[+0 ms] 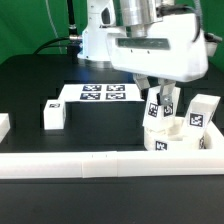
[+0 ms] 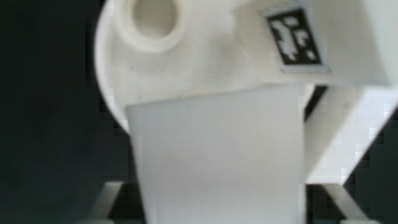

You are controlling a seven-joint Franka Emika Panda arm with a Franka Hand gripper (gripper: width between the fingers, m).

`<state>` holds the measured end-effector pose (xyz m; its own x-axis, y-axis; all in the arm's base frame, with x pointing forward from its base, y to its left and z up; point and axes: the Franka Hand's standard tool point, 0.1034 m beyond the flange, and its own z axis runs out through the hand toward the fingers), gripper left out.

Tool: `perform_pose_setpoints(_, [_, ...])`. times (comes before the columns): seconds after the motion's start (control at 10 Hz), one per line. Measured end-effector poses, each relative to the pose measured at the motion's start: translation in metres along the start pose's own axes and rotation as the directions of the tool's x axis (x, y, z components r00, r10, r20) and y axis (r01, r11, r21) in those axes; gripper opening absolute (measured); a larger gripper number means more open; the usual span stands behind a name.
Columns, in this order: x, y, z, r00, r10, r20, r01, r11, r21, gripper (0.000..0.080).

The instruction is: Assemble stool

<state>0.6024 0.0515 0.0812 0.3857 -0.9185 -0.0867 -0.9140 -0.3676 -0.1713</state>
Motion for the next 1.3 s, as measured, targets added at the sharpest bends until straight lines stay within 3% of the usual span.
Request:
perform_pose_setpoints(0.7, [-0.005,-0.003,0.001,0.938,0.346,0.013,-0.346,0.938,0.012,0.034])
perform_pose_setpoints(1.0, [-0.001,0.0,0.002,0.803,0.593,0.064,-0.595,0.803,0.026,0.034])
perform_pose_setpoints(1.3, [0.006,0.004,0.001,0.595,0.794,0.123,-0.803,0.593,0.057,0.034])
